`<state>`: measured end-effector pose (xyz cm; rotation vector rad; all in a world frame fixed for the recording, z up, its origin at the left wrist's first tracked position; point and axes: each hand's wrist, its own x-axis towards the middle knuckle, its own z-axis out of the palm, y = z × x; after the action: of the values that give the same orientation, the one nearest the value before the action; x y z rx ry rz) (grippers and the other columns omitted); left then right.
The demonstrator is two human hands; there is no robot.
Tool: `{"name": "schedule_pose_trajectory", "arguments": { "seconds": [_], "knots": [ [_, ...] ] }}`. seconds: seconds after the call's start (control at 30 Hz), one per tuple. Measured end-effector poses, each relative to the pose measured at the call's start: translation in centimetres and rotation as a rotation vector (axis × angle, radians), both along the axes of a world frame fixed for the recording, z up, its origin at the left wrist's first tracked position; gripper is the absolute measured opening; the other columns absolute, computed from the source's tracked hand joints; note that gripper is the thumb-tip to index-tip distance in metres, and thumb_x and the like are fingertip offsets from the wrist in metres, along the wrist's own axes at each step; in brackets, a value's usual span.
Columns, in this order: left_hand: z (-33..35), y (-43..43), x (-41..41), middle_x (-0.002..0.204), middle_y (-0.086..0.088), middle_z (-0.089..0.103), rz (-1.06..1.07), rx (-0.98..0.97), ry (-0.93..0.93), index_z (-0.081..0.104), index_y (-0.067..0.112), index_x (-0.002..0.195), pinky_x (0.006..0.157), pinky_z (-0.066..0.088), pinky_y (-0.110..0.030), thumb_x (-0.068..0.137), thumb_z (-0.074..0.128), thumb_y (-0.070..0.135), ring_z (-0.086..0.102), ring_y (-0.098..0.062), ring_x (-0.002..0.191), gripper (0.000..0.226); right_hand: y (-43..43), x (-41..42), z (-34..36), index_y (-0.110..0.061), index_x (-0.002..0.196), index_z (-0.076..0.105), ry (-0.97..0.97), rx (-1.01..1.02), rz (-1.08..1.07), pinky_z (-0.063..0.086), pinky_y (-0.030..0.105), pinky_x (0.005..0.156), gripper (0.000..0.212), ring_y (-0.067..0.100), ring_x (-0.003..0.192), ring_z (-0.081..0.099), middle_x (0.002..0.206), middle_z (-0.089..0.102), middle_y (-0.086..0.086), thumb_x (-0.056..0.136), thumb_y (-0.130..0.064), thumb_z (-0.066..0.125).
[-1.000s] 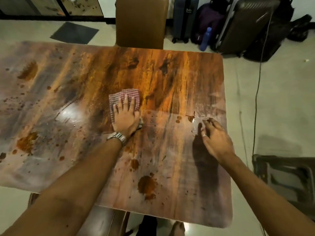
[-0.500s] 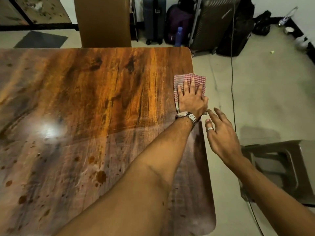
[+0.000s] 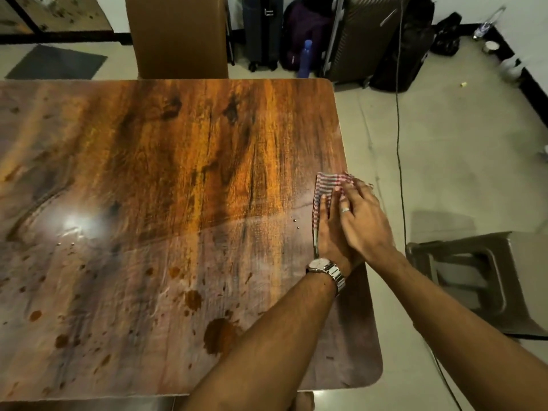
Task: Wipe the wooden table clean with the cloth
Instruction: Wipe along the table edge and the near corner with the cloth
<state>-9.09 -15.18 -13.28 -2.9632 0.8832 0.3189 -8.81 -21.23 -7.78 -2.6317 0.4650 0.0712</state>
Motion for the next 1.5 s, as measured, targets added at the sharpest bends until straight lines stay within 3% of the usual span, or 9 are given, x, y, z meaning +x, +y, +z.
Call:
{"name": "schedule_pose_trajectory", "arguments": {
  "seconds": [0.1, 0.2, 0.5, 0.63, 0.8, 1.1, 1.2, 1.37, 1.5],
  "knots": [
    [-0.3, 3.9, 1.8, 0.169, -0.012, -0.003, 0.046, -0.199, 0.053, 0.007, 0.017, 0.162, 0.125, -0.004, -0.051, 0.095, 0.044, 0.054, -0.007, -0.032, 0.156, 0.085, 0.5, -0.6, -1.0, -0.019, 0.154, 0.034, 0.014, -0.026, 0.044, 0.012, 0.036, 0.124, 0.05, 0.024, 0.152, 0.017, 0.164, 0.023, 0.007, 0.105, -0.031, 0.033],
    [-0.2, 10.7, 3.2, 0.169, -0.006, 0.012, 0.21, -0.284, 0.058, 0.021, 0.025, 0.161, 0.126, 0.002, -0.05, 0.095, 0.023, 0.048, 0.006, -0.031, 0.156, 0.07, 1.6, -0.8, -1.7, -0.022, 0.154, 0.031, 0.018, -0.035, 0.078, 0.013, 0.038, 0.123, 0.05, 0.025, 0.153, 0.016, 0.165, 0.02, 0.004, 0.106, -0.032, 0.032],
    [-0.4, 37.2, 7.6, 0.17, -0.007, 0.004, 0.567, -0.218, -0.028, 0.012, 0.022, 0.162, 0.125, -0.002, -0.047, 0.096, 0.014, 0.046, 0.002, -0.028, 0.156, 0.071, 3.9, -0.3, -1.9, -0.023, 0.155, 0.03, -0.021, 0.022, 0.117, 0.015, 0.042, 0.124, 0.05, 0.021, 0.153, 0.012, 0.166, 0.017, 0.001, 0.106, -0.035, 0.03],
    [-1.0, 41.0, 5.1, 0.17, -0.008, 0.006, 0.657, -0.211, -0.058, 0.013, 0.024, 0.162, 0.126, -0.001, -0.05, 0.096, 0.013, 0.047, 0.004, -0.029, 0.156, 0.07, 3.6, 0.2, -2.3, -0.022, 0.154, 0.032, -0.029, 0.039, 0.119, 0.015, 0.042, 0.124, 0.049, 0.023, 0.153, 0.014, 0.166, 0.018, 0.003, 0.106, -0.032, 0.03],
    [-0.6, 36.6, 3.4, 0.169, -0.013, 0.011, 0.763, -0.207, -0.051, 0.016, 0.02, 0.162, 0.124, 0.002, -0.056, 0.094, 0.015, 0.045, 0.008, -0.039, 0.153, 0.072, 3.4, 0.4, -2.4, -0.022, 0.154, 0.032, -0.043, 0.05, 0.098, 0.014, 0.04, 0.124, 0.049, 0.024, 0.153, 0.015, 0.165, 0.02, 0.005, 0.106, -0.03, 0.03],
    [-0.4, 11.0, 2.8, 0.169, -0.009, 0.009, 0.334, -0.237, -0.024, 0.022, 0.024, 0.161, 0.124, 0.006, -0.057, 0.091, 0.017, 0.048, 0.008, -0.037, 0.155, 0.074, -2.0, -1.9, -2.3, -0.022, 0.156, 0.027, -0.049, 0.039, -0.061, 0.011, 0.04, 0.125, 0.051, 0.022, 0.153, 0.013, 0.165, 0.02, 0.004, 0.106, -0.033, 0.026],
    [-0.1, 4.1, 2.6, 0.17, -0.009, 0.003, 0.202, -0.237, 0.021, 0.012, 0.025, 0.162, 0.124, 0.002, -0.056, 0.093, 0.009, 0.051, -0.003, -0.033, 0.156, 0.073, -3.8, -2.6, -2.7, -0.022, 0.156, 0.027, -0.054, 0.063, -0.104, 0.01, 0.039, 0.125, 0.051, 0.019, 0.154, 0.011, 0.165, 0.019, 0.002, 0.106, -0.033, 0.026],
    [-0.4, -1.9, 9.0, 0.17, -0.006, 0.006, 0.103, -0.244, 0.034, 0.02, 0.027, 0.161, 0.124, 0.001, -0.055, 0.096, 0.017, 0.054, -0.002, -0.032, 0.156, 0.07, -6.0, -3.5, -2.9, -0.025, 0.156, 0.027, -0.086, 0.102, -0.162, 0.012, 0.037, 0.124, 0.05, 0.016, 0.154, 0.01, 0.165, 0.018, -0.002, 0.107, -0.033, 0.028],
    [-0.1, -4.6, 16.9, 0.17, -0.006, 0.004, 0.161, -0.229, 0.036, 0.02, 0.026, 0.161, 0.123, -0.003, -0.055, 0.102, 0.027, 0.051, -0.001, -0.034, 0.156, 0.064, -6.4, -3.9, -3.2, -0.027, 0.156, 0.027, -0.099, 0.113, -0.162, 0.012, 0.036, 0.124, 0.049, 0.015, 0.153, 0.009, 0.165, 0.017, -0.004, 0.107, -0.033, 0.028]
  ]
}}
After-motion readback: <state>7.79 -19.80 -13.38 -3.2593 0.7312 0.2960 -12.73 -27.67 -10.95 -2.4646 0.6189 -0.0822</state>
